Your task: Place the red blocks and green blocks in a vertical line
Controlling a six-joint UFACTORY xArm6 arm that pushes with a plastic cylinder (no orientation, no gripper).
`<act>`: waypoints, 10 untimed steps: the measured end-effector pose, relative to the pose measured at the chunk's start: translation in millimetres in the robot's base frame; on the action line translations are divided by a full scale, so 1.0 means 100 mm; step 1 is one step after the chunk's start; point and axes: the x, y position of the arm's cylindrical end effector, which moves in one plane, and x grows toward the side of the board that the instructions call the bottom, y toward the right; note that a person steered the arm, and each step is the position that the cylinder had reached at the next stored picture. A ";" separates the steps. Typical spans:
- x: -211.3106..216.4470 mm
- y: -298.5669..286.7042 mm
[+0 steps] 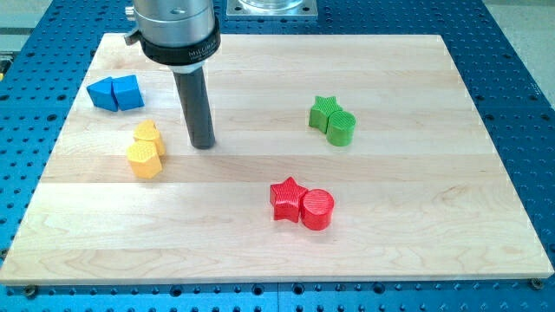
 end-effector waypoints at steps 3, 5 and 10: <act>1.16 0.59; 0.98 1.28; -0.46 1.50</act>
